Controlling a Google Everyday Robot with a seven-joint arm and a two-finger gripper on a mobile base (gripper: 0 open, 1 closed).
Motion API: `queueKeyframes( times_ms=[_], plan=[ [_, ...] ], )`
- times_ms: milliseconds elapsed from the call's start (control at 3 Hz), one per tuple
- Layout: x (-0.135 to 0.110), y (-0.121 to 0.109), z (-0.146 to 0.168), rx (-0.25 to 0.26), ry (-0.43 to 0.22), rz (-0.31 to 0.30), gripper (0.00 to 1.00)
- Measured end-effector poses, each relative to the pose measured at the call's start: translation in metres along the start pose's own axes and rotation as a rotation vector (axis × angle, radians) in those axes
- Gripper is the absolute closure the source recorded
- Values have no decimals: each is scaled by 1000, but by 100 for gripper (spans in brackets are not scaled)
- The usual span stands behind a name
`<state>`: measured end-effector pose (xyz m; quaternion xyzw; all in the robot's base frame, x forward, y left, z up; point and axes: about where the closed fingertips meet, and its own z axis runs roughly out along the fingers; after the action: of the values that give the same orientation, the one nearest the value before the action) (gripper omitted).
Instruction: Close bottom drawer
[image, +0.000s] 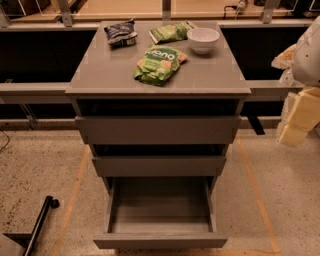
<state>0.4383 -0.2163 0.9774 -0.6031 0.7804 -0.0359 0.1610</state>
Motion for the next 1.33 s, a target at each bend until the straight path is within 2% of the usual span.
queueKeyframes(
  times_ms=[333, 667, 1000, 1333],
  plan=[
    [0, 0, 0, 0, 0, 0, 0],
    [1, 1, 5, -2, -1, -6, 16],
    [14, 2, 30, -17, -2, 13, 41],
    [34, 1, 68, -32, 22, 27, 64]
  ],
)
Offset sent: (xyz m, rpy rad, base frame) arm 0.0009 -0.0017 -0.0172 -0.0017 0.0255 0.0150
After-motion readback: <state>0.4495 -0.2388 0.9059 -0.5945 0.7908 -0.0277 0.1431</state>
